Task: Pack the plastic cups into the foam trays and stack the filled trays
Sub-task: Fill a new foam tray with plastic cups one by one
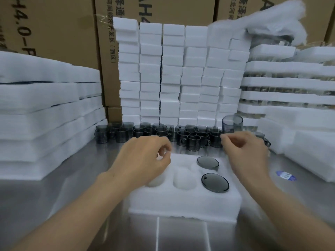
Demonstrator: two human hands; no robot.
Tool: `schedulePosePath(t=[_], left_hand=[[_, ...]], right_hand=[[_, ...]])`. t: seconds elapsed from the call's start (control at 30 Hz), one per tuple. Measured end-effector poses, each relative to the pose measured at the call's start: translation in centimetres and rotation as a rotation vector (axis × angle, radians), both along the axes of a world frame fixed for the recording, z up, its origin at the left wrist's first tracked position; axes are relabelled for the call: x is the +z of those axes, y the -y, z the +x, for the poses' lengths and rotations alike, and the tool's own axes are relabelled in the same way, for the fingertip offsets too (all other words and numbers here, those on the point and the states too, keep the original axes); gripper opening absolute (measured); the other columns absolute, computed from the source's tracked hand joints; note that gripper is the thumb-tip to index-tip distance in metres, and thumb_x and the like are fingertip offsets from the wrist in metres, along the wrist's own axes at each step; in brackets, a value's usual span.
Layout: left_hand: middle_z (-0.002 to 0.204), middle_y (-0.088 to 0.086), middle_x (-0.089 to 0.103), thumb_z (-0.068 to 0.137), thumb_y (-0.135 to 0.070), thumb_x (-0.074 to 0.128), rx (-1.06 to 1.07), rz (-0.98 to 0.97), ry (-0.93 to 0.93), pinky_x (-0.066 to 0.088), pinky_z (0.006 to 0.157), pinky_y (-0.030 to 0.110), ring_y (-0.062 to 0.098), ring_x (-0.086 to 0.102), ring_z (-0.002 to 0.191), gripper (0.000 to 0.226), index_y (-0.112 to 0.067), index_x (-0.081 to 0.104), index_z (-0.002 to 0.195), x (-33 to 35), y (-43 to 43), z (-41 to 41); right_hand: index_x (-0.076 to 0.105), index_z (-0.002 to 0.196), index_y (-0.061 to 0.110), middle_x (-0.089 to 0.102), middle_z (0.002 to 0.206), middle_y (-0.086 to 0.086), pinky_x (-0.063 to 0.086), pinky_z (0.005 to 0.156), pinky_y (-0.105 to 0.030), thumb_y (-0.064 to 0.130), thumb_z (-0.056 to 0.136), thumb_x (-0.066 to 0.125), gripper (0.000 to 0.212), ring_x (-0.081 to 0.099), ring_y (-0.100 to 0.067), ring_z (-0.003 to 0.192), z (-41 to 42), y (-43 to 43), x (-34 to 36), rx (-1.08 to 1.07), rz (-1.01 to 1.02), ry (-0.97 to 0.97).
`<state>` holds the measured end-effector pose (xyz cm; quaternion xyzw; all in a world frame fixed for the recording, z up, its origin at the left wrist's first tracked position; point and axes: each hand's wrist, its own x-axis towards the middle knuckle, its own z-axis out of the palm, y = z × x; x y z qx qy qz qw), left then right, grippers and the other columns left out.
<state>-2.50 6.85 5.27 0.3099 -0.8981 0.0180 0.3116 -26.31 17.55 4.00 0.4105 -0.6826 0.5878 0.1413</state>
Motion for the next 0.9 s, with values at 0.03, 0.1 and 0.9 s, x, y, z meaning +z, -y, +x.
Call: schedulePosePath(t=[0.03, 0.1, 0.9], left_hand=[[0.093, -0.025, 0.063, 0.100, -0.046, 0.062, -0.003, 0.021, -0.060, 0.049, 0.077, 0.029, -0.003, 0.061, 0.088, 0.018, -0.044, 0.066, 0.118, 0.1, 0.2, -0.1], [0.106, -0.027, 0.060, 0.096, -0.051, 0.069, -0.048, 0.085, -0.233, 0.054, 0.082, 0.030, -0.004, 0.060, 0.096, 0.044, -0.048, 0.057, 0.138, 0.1, 0.4, -0.4], [0.107, -0.009, 0.070, 0.087, -0.057, 0.078, -0.359, 0.353, -0.813, 0.051, 0.084, 0.027, 0.010, 0.067, 0.104, 0.040, -0.034, 0.078, 0.119, 1.8, -1.4, -1.0]], right_hand=[[0.080, 0.079, 0.038, 0.071, 0.092, 0.018, 0.044, 0.074, -0.007, 0.024, 0.094, 0.076, 0.021, 0.068, -0.001, 0.088, 1.0, -0.1, 1.0, 0.066, -0.071, -0.022], [0.079, 0.079, 0.038, 0.070, 0.097, 0.017, 0.047, 0.076, -0.005, 0.018, 0.092, 0.079, 0.023, 0.069, 0.001, 0.088, 2.6, -0.4, 2.0, 0.199, -0.207, -0.068], [0.066, 0.135, 0.011, 0.066, 0.131, 0.002, 0.054, 0.102, -0.030, 0.003, 0.096, 0.073, 0.040, 0.064, -0.010, 0.122, 6.6, -0.4, 1.4, 0.319, -0.222, -0.680]])
